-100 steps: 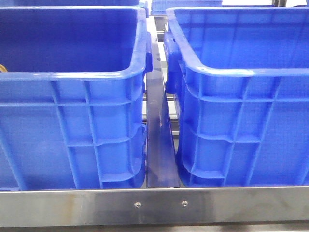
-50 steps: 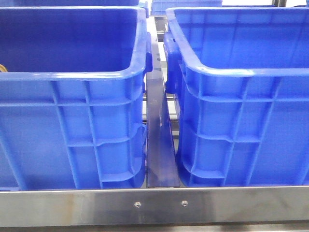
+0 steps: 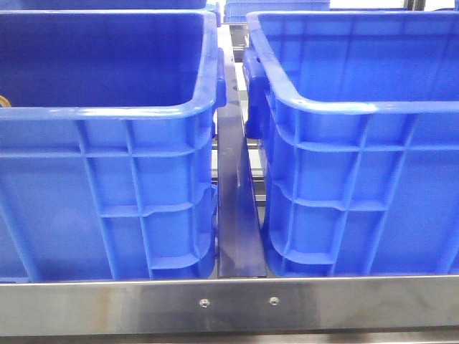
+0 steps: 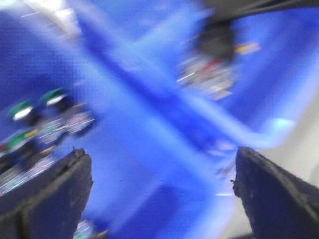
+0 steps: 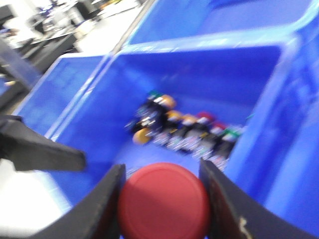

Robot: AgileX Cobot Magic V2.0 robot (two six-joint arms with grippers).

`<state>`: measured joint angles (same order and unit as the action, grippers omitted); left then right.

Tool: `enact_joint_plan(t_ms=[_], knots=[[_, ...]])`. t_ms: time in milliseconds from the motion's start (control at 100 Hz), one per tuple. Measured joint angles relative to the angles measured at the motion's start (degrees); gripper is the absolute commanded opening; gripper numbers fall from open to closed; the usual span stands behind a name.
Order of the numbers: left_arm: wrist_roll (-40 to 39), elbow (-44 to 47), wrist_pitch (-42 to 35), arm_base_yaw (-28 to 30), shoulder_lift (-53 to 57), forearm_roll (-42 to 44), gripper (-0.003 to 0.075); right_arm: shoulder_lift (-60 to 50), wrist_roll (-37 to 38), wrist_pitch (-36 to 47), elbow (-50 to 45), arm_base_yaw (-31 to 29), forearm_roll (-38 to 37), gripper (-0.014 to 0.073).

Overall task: Pick red and yellow buttons and place in box
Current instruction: 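Carry the red button with the right gripper over the empty crate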

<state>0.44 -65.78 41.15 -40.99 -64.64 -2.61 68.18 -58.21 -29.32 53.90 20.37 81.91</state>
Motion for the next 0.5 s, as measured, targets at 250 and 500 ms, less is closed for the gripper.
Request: enact_joint_plan(t_ms=[250,500], knots=[[-1.11,9.04,-2.9,17.69,7.39,0.29,0.0545,0.0,-5.29,7.37,0.0,0.0,0.11,0.0166],[-1.25,19.02,-7.9,33.65,19.23,0.54,0.0545,0.0,-11.53,18.61,0.0,0.0,1.02,0.0166]])
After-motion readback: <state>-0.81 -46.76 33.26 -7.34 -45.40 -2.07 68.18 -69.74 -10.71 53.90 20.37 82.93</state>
